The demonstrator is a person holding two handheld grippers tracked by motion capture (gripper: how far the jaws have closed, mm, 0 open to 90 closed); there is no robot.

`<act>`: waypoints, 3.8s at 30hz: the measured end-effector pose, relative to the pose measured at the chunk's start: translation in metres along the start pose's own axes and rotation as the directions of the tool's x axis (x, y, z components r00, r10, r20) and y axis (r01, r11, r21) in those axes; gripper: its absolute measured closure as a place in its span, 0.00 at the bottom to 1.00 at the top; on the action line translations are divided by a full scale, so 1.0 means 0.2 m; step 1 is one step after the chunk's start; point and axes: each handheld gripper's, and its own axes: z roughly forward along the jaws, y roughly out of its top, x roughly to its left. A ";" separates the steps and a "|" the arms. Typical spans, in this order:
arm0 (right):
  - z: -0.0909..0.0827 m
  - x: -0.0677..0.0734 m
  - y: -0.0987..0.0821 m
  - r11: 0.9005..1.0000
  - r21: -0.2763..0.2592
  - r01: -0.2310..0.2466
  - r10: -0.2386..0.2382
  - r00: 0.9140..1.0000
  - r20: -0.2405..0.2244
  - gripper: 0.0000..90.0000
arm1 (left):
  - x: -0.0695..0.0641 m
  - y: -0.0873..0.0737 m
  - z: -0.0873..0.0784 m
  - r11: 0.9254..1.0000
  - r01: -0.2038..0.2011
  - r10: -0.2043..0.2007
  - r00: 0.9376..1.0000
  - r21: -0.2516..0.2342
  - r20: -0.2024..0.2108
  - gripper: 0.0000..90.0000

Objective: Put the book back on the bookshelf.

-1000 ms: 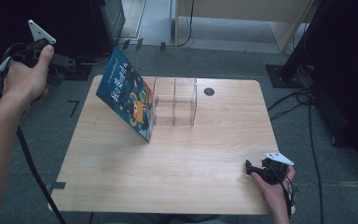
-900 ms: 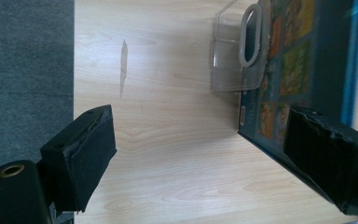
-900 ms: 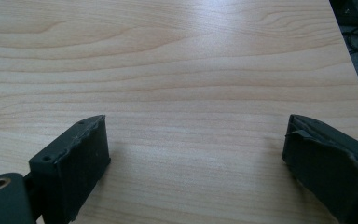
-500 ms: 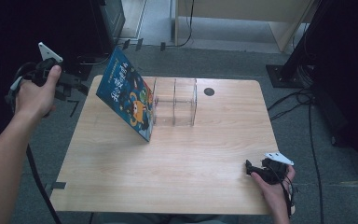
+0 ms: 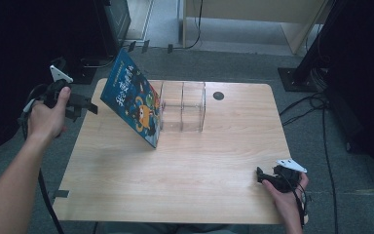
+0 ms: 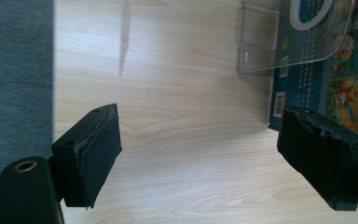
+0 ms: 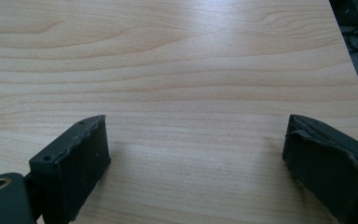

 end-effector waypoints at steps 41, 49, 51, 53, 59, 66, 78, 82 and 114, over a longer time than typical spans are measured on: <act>0.00 0.00 0.00 1.000 -0.001 -0.005 0.005 1.000 0.003 0.08 | 0.20 -0.62 0.53 0.938 -0.042 0.036 0.999 -0.343 -0.023 0.16; 0.00 0.00 0.00 1.000 -0.001 -0.004 0.004 1.000 0.003 0.08 | 0.19 -0.77 0.56 0.902 -0.103 0.089 0.995 -0.419 -0.053 0.15; 0.00 0.00 0.00 1.000 -0.001 -0.005 0.005 1.000 0.003 0.08 | 0.19 -0.80 0.57 0.894 -0.115 0.095 0.993 -0.433 -0.066 0.15; 0.00 0.00 0.00 1.000 -0.001 -0.004 0.004 1.000 0.004 0.08 | 0.19 -0.84 0.57 0.883 -0.120 0.095 0.992 -0.453 -0.078 0.15; 0.00 0.00 0.00 1.000 -0.001 -0.004 0.004 1.000 0.006 0.08 | 0.21 -0.92 0.58 0.872 -0.128 0.090 0.991 -0.473 -0.102 0.15; 0.00 0.00 0.00 1.000 -0.001 0.000 0.000 1.000 0.002 0.08 | 0.26 -0.99 0.59 0.868 -0.152 0.095 0.985 -0.473 -0.141 0.15; 0.00 0.00 0.00 1.000 -0.003 0.002 -0.002 1.000 -0.003 0.08 | 0.28 -1.07 0.62 0.856 -0.218 0.122 0.966 -0.468 -0.227 0.15; 0.00 0.00 0.00 1.000 -0.003 0.001 -0.001 1.000 -0.002 0.08 | 0.27 -1.08 0.63 0.856 -0.228 0.125 0.962 -0.464 -0.242 0.15; 0.00 0.00 0.00 1.000 -0.003 -0.008 0.008 1.000 0.012 0.08 | 0.23 -1.09 0.68 0.844 -0.276 0.140 0.941 -0.459 -0.310 0.12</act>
